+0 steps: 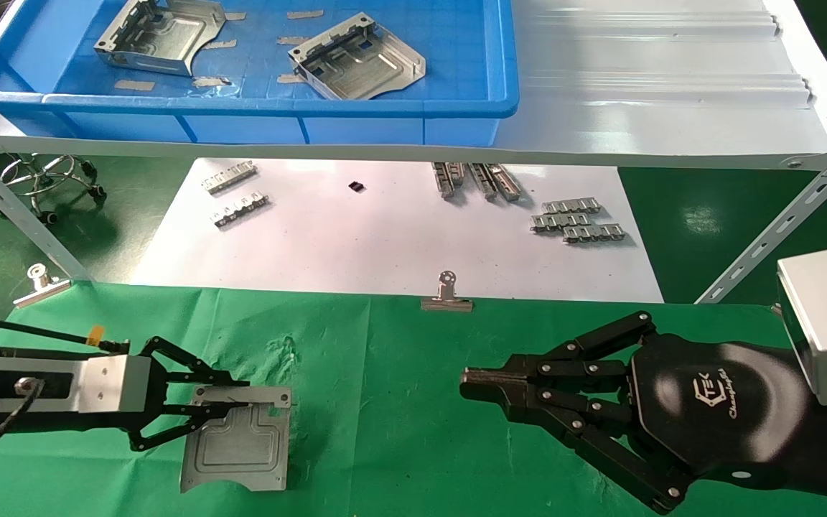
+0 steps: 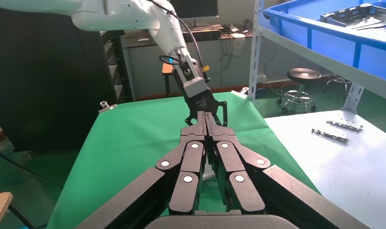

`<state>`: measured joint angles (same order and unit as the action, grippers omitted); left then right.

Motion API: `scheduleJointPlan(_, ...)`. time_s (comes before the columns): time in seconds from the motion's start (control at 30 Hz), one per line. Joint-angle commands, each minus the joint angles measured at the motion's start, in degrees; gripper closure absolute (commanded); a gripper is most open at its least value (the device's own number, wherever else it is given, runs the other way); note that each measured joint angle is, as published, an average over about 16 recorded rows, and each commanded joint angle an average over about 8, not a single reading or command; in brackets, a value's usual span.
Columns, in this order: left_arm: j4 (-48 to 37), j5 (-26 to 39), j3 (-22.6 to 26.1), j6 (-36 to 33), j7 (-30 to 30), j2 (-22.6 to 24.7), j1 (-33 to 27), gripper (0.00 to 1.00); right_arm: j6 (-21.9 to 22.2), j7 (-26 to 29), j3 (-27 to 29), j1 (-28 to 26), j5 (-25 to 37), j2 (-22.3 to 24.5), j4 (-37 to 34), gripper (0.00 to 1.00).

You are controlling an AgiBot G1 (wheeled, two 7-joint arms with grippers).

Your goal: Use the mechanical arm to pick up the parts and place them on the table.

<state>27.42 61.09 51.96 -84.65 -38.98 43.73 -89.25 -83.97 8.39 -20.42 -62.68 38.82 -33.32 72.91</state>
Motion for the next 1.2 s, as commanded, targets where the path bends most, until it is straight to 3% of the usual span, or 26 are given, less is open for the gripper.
scheduleJointPlan(0.03, -1.2, 0.6, 0.2, 0.9, -1.1, 0.6, 0.0, 1.0, 0.0, 0.0, 0.0, 0.0, 0.0, 0.0, 0.0, 1.0)
scheduleJointPlan(0.13, -2.3, 0.8, 0.2, 1.6, -2.1, 1.3, 0.0, 0.98, 0.0, 0.0, 0.0, 0.0, 0.0, 0.0, 0.0, 1.0)
scheduleJointPlan(0.17, -2.6, 0.8, 0.2, 1.7, -2.4, 1.5, 0.0, 0.9, 0.0, 0.0, 0.0, 0.0, 0.0, 0.0, 0.0, 1.0)
scheduleJointPlan(0.37, -4.2, 1.0, 0.1, 2.7, -5.5, 2.6, 0.5, 0.15, 0.0, 0.0, 0.0, 0.0, 0.0, 0.0, 0.0, 1.0)
scheduleJointPlan(0.43, -4.8, 0.7, -0.1, 3.1, -6.7, 2.9, 0.8, 0.0, 0.0, 0.0, 0.0, 0.0, 0.0, 0.0, 0.0, 1.0)
scheduleJointPlan(0.77, -8.0, -1.0, -1.5, 3.2, -11.1, 4.4, 0.7, 0.0, 0.0, 0.0, 0.0, 0.0, 0.0, 0.0, 0.0, 1.0)
scheduleJointPlan(1.07, -8.3, -2.4, -1.9, -3.3, -12.1, 2.7, -0.7, 0.0, 0.0, 0.0, 0.0, 0.0, 0.0, 0.0, 0.0, 0.99)
scheduleJointPlan(1.1, -8.2, -2.6, -1.9, -4.0, -11.6, 2.4, -0.7, 0.0, 0.0, 0.0, 0.0, 0.0, 0.0, 0.0, 0.0, 0.93)
scheduleJointPlan(1.2, -7.2, -3.4, -1.8, -5.7, -9.5, 1.7, -0.5, 0.0, 0.0, 0.0, 0.0, 0.0, 0.0, 0.0, 0.0, 0.58)
